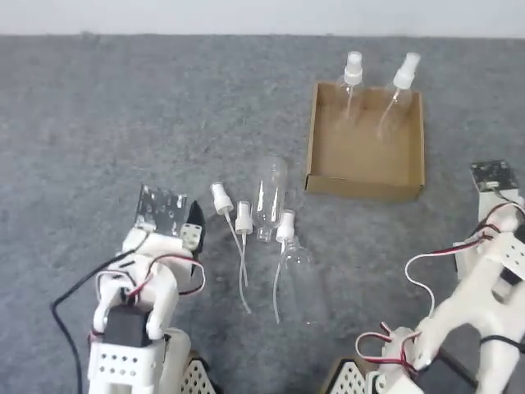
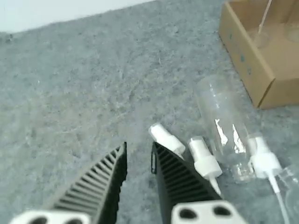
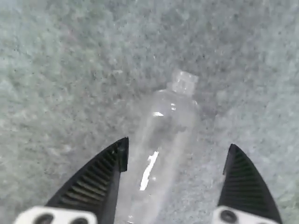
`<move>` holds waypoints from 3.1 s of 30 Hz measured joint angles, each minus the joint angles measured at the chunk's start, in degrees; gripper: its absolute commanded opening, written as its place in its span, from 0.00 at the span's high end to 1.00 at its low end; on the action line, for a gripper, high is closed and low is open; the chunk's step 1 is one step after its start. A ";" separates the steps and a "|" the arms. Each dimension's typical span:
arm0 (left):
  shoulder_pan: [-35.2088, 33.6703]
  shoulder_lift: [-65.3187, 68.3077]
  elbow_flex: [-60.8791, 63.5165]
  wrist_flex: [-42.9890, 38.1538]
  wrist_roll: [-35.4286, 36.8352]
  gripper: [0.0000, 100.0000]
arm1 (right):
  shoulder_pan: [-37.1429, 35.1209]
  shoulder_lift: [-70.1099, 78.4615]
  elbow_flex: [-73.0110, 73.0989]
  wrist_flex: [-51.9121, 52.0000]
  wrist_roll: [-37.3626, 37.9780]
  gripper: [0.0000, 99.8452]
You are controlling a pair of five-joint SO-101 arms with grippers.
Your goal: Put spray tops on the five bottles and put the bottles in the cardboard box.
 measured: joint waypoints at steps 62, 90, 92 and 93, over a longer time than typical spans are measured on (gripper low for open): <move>2.55 75.43 -36.75 4.31 0.88 0.99 | -0.35 0.00 3.96 -4.31 -16.00 0.73; 2.64 56.53 -22.33 -0.35 0.97 0.99 | -6.59 16.62 -1.49 -11.16 -31.12 0.74; 2.64 56.53 -21.80 -0.53 0.97 0.99 | -6.24 19.60 -2.73 -11.34 -31.12 0.78; 2.64 56.53 -21.54 -0.62 0.97 0.99 | -6.24 20.48 -2.81 -11.34 -31.12 0.81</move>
